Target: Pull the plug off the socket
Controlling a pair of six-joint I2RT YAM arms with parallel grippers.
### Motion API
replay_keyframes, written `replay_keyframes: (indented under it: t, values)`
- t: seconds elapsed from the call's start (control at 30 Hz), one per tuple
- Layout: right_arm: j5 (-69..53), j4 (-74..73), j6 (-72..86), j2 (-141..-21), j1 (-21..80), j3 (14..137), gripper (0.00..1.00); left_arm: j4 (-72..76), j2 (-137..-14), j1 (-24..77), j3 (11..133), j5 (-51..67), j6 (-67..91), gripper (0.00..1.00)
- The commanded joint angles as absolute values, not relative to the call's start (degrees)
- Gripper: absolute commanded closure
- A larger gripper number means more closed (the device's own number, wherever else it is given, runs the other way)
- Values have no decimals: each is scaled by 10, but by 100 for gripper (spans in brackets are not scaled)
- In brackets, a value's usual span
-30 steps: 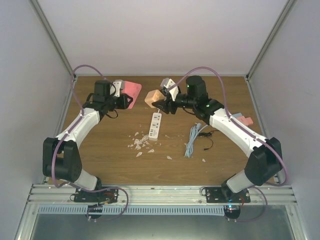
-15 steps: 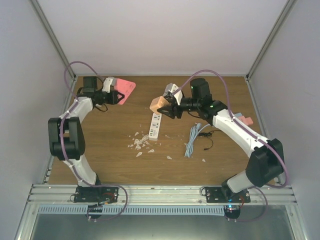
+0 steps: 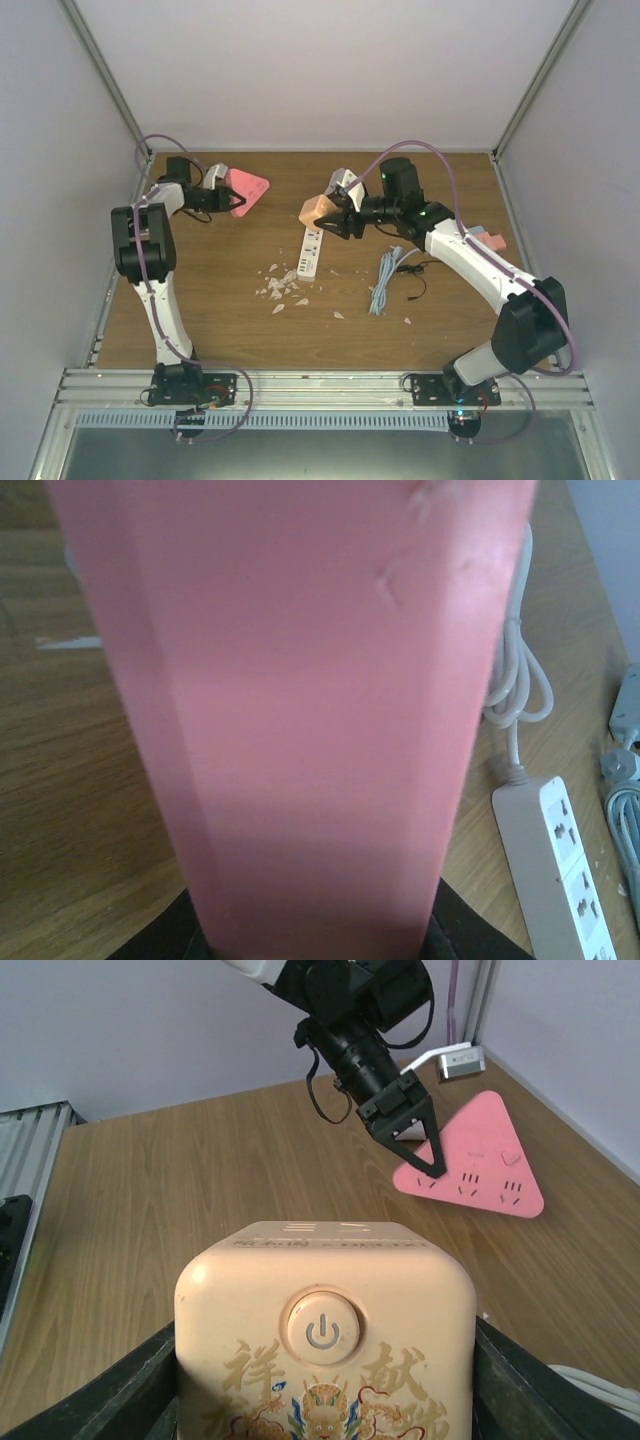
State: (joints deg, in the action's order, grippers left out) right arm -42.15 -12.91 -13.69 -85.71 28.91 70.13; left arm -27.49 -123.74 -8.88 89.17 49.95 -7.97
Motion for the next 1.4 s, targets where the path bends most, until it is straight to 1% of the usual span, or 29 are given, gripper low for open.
replay_keyframes:
  t: [0.0,0.07,0.2,0.3,0.4,0.5,0.57,0.67,0.87,1.0,1.1,1.23,1.37]
  values:
    - [-437,-114,-143,-860,287,700,99,-285,-1261,-92,930,533,-84,83]
    - [-437,-114,-143,-862,287,701,99,-291,-1271,-93,937,532,-81,76]
    - [-435,-114,-144,-862,287,704,99,-298,-1276,-96,942,526,-77,54]
    - [-432,-118,-147,-863,287,710,99,-308,-1268,-97,948,502,-79,42]
    - [-430,-123,-151,-862,287,714,99,-325,-1255,-100,954,468,-79,27]
    - [-424,-126,-155,-861,287,717,99,-332,-1229,-109,948,433,-82,17]
    - [-421,-127,-155,-862,287,718,99,-320,-1198,-114,929,423,-86,14]
    - [-413,-117,-142,-863,287,719,98,-287,-1134,-115,880,408,-98,2]
    - [-409,-83,-81,-874,287,723,98,-264,-996,-102,805,409,-168,1]
    - [-407,-58,-30,-878,287,728,98,-245,-889,-65,750,412,-232,1]
    - [-404,-58,-4,-884,284,751,98,-205,-803,-19,686,412,-280,1]
    - [-406,-48,50,-889,276,768,96,-135,-704,87,617,338,-325,1]
    - [-431,-23,98,-893,269,760,95,-124,-701,133,627,329,-308,3]
